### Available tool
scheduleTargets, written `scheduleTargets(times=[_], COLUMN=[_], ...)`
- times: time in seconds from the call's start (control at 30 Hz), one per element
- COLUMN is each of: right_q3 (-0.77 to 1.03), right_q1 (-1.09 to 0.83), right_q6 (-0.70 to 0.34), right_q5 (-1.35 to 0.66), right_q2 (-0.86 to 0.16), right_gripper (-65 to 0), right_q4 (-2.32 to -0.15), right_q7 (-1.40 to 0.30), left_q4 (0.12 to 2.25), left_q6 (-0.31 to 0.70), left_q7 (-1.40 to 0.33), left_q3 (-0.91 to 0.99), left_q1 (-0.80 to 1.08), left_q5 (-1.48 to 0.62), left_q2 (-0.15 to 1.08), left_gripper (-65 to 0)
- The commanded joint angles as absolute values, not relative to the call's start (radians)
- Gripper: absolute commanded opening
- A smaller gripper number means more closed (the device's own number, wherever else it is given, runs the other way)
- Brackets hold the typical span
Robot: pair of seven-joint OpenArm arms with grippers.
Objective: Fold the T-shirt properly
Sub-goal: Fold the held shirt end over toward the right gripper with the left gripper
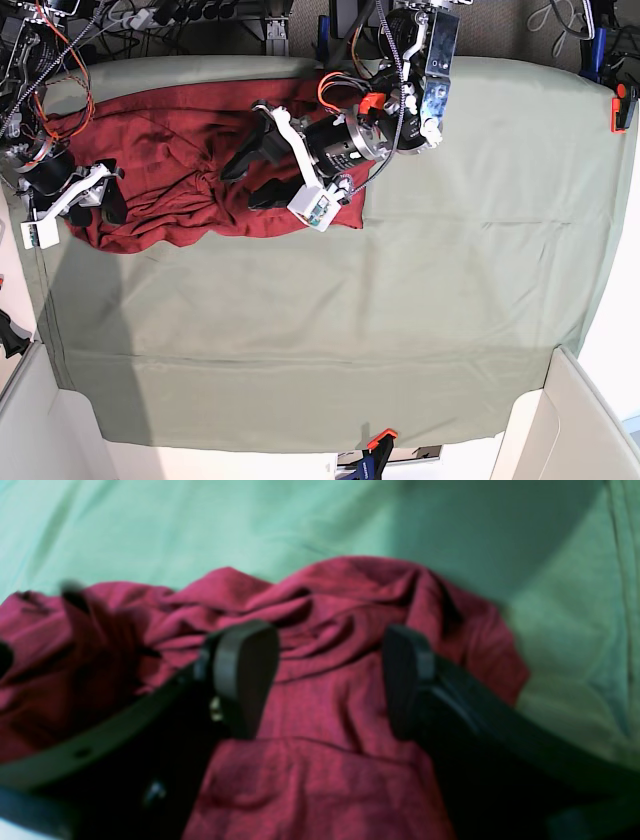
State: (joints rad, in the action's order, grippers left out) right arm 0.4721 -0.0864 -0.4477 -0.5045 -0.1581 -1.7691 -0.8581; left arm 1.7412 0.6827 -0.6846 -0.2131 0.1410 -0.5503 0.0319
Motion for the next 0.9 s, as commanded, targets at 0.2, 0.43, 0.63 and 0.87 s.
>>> scheduleTargets(times=[0.2,0.43,0.63,0.87], right_q3=[0.617,0.62,0.548,0.435], right_q1=[-0.092,-0.109,-0.106,-0.106], right_q6=[-0.416,-0.424,-0.449,-0.449], right_q5=[-0.516,-0.552,-0.569,-0.565], right_q2=[-0.271,-0.304,-0.303,-0.273], right_gripper=[-28.3,-20.4,-20.3,-20.4], right_q4=[-1.782,-1.665,-1.573,-1.569], right_q7=[-0.867,-0.861,-0.855,-0.854], left_q4=[1.757,1.758,1.759,1.787], left_q6=[0.698,0.698,0.698,0.698], left_q7=[-0.846,-0.858,-0.866,-0.875], left_q3=[-0.216,-0.216,-0.215,-0.215], left_q1=[0.132,0.133,0.134,0.134], left_q5=[-0.766,-0.812,-0.811,-0.811], left_q2=[0.003,0.049,0.048,0.051], left_gripper=[-26.3,-26.3,-26.3,-26.3])
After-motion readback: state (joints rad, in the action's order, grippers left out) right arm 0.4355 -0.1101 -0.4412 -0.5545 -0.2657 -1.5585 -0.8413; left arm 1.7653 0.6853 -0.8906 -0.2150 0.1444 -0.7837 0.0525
